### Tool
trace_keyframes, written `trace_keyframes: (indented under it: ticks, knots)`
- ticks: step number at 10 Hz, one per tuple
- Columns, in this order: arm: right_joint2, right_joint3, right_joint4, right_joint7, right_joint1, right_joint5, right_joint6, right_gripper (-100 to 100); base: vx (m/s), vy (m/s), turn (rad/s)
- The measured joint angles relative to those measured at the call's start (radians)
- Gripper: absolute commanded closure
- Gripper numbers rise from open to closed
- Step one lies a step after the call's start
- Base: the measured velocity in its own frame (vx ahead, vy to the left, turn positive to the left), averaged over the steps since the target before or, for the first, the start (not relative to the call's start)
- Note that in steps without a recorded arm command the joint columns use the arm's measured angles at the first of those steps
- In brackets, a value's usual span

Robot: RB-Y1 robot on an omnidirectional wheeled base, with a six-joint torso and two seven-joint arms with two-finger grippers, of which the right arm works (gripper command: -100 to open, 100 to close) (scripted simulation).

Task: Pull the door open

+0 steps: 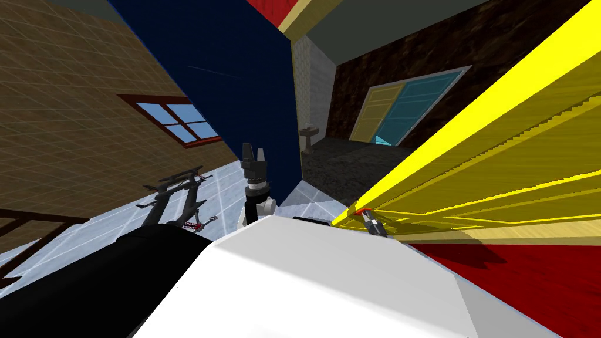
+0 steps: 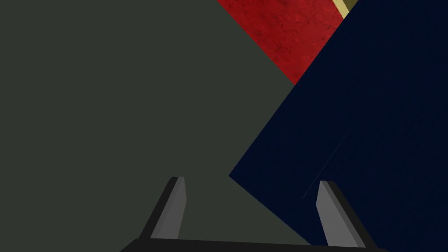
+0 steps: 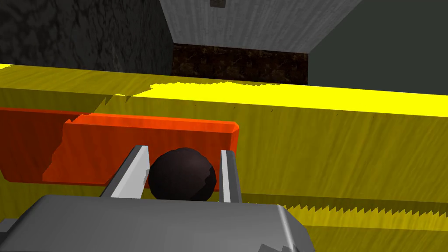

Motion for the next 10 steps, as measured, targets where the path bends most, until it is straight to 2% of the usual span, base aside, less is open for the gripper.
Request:
trace_keyframes:
  ticks: [3,6,8,10]
  knots:
    - [0.018,-0.019,-0.005,0.004,-0.026,0.018,0.030,100,-0.240,-0.072,0.152]
    - [0.051,-0.045,0.010,0.009,-0.072,0.050,0.071,100,-0.236,-0.108,0.172]
    - [0.077,-0.063,0.007,0.020,-0.094,0.071,0.104,100,-0.193,-0.083,0.152]
    - [0.094,-0.082,-0.002,0.022,-0.117,0.090,0.134,100,-0.219,-0.090,0.162]
